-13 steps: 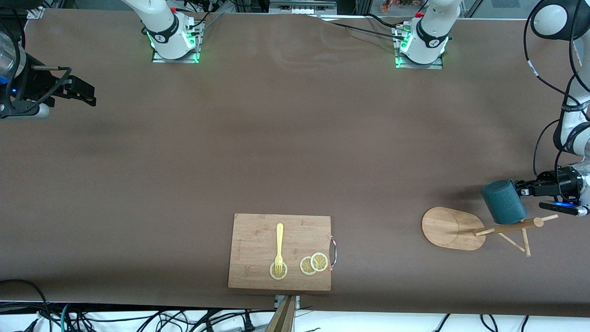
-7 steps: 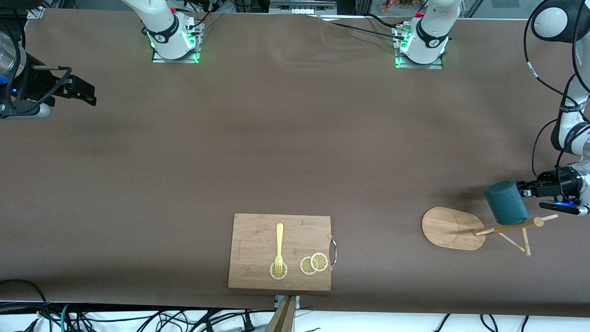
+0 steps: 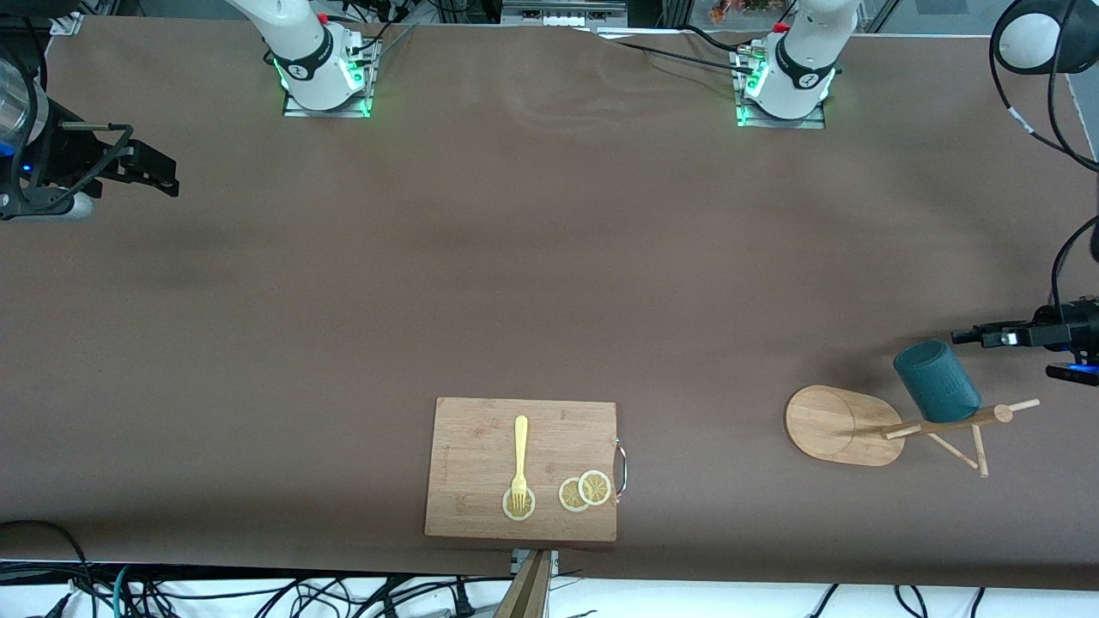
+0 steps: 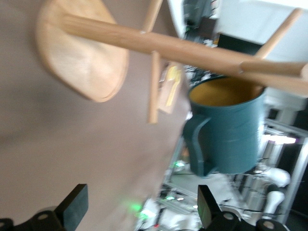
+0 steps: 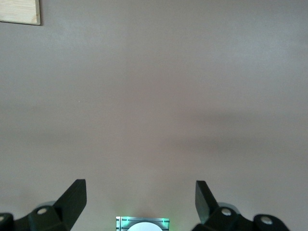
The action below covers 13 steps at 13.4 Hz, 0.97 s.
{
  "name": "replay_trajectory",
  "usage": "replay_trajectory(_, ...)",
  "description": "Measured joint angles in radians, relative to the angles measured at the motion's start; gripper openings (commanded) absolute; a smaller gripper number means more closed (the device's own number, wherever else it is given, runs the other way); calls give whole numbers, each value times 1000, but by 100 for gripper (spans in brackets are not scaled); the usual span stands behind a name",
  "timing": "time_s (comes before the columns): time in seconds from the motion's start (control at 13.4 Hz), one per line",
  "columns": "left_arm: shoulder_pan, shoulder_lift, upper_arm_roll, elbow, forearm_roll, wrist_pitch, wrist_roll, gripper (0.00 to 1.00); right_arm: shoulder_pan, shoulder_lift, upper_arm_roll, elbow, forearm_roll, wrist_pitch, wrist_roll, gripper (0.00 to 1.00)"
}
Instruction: Pass cup and hang on rack
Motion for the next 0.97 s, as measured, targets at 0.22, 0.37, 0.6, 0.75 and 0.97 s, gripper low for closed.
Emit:
replay_trajectory(0.22, -16, -25, -14, 69, 225, 0, 14, 100, -2, 0, -7, 0, 0, 0, 0, 100)
replay_trajectory(0.37, -57, -59, -20, 102, 383, 17, 19, 100, -2, 0, -8, 0, 0, 0, 0, 100)
replay_trajectory(0.6, -142, -161, -32, 124, 632, 52, 23, 100, -4, 1, -11, 0, -1, 0, 0, 100)
replay_trajectory(0.75, -228, -251, -33, 123, 753, 65, 15, 100, -5, 1, -11, 0, -2, 0, 0, 100)
replay_trajectory(0.97, -380, -351, -34, 104, 914, 65, -74, 100, -5, 1, -12, 0, -2, 0, 0, 100)
